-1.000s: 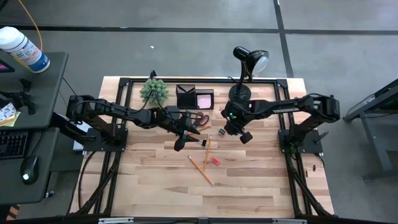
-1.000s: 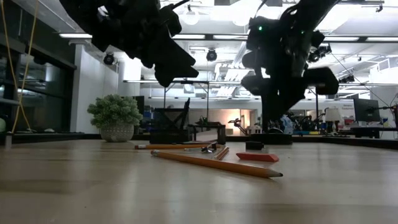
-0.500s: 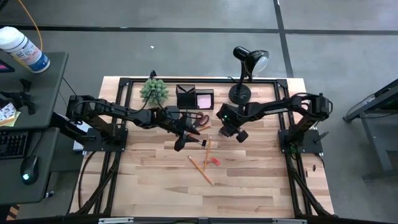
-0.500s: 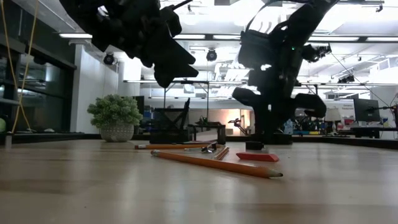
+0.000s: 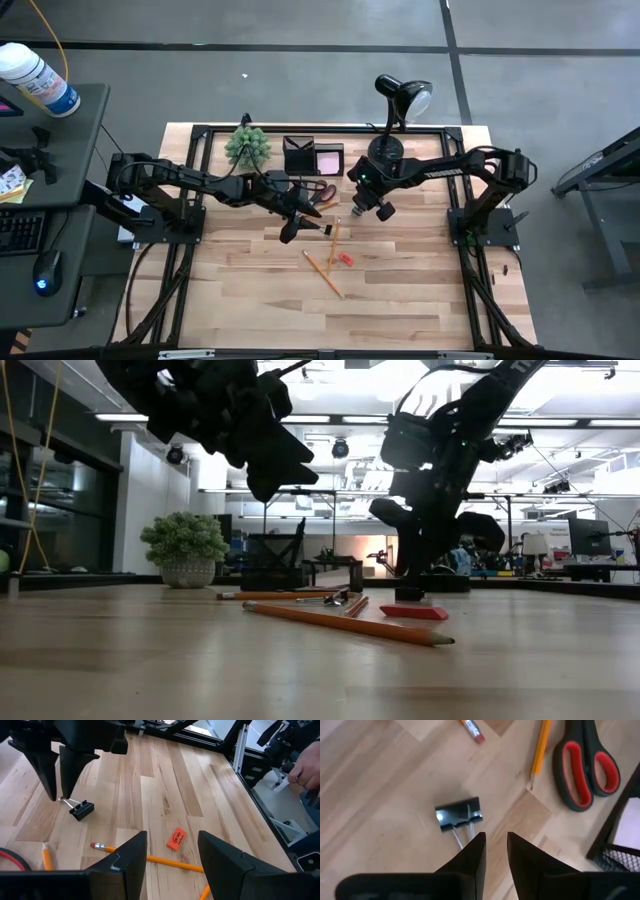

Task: Pick and place office supplies into organizer
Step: Put the right black binder clip into the black desk organizer

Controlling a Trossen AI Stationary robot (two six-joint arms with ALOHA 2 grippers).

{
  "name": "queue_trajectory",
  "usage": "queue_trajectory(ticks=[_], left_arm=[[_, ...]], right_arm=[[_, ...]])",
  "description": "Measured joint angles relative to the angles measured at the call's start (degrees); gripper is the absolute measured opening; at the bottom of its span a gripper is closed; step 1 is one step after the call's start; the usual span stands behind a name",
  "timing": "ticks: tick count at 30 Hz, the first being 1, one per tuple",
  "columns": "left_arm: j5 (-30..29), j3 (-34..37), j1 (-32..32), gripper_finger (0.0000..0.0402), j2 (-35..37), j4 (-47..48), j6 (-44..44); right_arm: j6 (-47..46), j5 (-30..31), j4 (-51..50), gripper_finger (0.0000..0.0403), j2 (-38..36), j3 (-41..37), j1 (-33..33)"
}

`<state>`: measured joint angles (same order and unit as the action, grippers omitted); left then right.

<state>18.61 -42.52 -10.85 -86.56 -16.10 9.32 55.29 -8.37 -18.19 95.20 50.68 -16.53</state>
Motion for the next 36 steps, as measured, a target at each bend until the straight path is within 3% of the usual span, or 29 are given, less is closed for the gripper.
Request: queue_trajectory(ticks=[25,33,36], left_arm=[[-0.20,0.00,0.00,0.0163,0.00,0.01,0.00],[-0.26,0.00,-0.02,0.0163,0.00,0.00,0.00],[-0.35,0.00,-0.02,0.0163,0.00,0.00,-0.01]], right_arm=[[0.05,-1.94,-0.10,0.0070,5.75,0.17,0.04],[-2.75,-1.80,-1.28,0.0008,5.86,0.15,0.08],[-6.17,-1.07,-1.92,0.0007,5.52,0.13,0.08]])
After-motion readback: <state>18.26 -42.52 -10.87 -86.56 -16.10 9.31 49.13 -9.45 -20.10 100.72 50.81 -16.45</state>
